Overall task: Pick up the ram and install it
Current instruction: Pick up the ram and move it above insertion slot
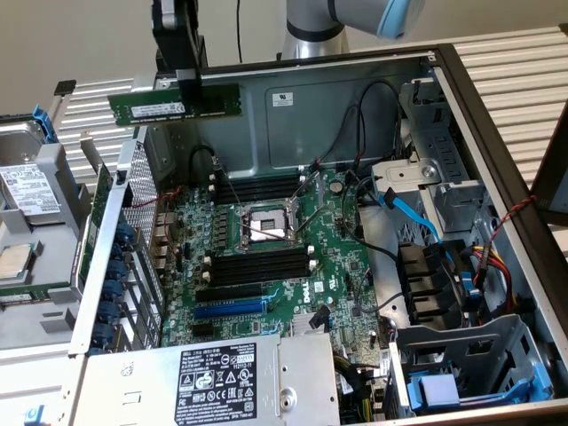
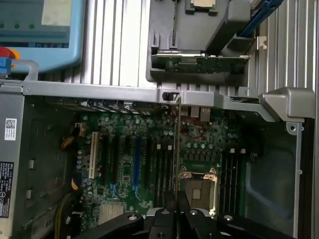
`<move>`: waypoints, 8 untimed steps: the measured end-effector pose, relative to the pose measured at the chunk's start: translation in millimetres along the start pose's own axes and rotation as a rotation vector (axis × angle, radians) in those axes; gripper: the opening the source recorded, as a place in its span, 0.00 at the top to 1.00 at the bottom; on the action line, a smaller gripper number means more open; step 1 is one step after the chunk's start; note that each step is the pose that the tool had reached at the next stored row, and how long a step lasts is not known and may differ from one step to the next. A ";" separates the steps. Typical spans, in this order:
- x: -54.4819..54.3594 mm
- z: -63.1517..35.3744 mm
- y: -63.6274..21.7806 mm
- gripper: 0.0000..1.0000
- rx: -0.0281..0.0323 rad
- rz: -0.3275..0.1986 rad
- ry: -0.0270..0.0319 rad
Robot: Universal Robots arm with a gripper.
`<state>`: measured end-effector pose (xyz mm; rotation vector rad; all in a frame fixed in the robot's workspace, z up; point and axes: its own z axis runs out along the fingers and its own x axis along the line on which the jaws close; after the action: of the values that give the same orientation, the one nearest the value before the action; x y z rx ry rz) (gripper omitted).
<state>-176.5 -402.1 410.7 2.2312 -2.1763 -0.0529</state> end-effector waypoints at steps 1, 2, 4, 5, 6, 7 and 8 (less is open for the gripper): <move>-0.6 0.3 -4.7 0.87 0.0001 0.000 -0.0001; -1.2 0.5 -9.2 0.87 0.0000 0.000 -0.0001; -2.0 1.0 -18.5 0.87 0.0000 0.000 -0.0001; -2.4 1.2 -23.2 0.87 -0.0001 0.000 0.0000; -2.8 1.5 -27.7 0.87 0.0000 0.000 -0.0001; -3.2 1.9 -32.3 0.87 0.0000 0.000 -0.0002; -3.8 2.3 -36.6 0.87 0.0000 0.000 -0.0002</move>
<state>-140.1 -397.4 407.0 2.2313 -2.1763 -0.0531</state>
